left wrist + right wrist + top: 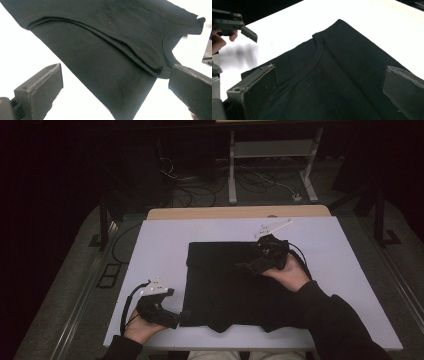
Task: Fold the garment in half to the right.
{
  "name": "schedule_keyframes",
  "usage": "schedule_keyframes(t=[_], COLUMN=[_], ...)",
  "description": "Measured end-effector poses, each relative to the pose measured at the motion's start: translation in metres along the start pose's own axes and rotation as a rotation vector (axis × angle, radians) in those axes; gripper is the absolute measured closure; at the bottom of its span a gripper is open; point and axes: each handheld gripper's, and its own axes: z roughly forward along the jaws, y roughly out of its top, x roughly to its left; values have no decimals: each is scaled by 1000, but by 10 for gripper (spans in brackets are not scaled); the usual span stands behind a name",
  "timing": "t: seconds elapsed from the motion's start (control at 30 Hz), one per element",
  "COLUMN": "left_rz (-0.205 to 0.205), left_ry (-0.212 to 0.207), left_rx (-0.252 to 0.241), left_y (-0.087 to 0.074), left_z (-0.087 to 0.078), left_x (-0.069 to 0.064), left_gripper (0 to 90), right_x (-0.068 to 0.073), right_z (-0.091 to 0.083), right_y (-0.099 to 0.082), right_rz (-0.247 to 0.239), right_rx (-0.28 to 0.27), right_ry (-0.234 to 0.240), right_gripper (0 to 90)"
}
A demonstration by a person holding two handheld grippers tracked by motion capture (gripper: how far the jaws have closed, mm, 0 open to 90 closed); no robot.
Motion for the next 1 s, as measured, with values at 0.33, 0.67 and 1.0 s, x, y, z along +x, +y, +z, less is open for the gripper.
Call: schedule_keyframes(t=[0.33, 0.67, 1.0], left_rz=[30, 44, 61], left_ry=[-5, -27, -43], left_rx=[64, 103, 115], left_y=[-10, -17, -22], left_z=[5, 8, 11], left_x=[-2, -3, -2], left_gripper=[0, 0, 0], right_x=[-7, -16, -24], right_z=[25, 43, 62], right_y=[15, 25, 36], right_rz=[-11, 17, 10], right_rx=[19, 28, 26], right_ry=[1, 1, -3], right_gripper=[0, 0, 0])
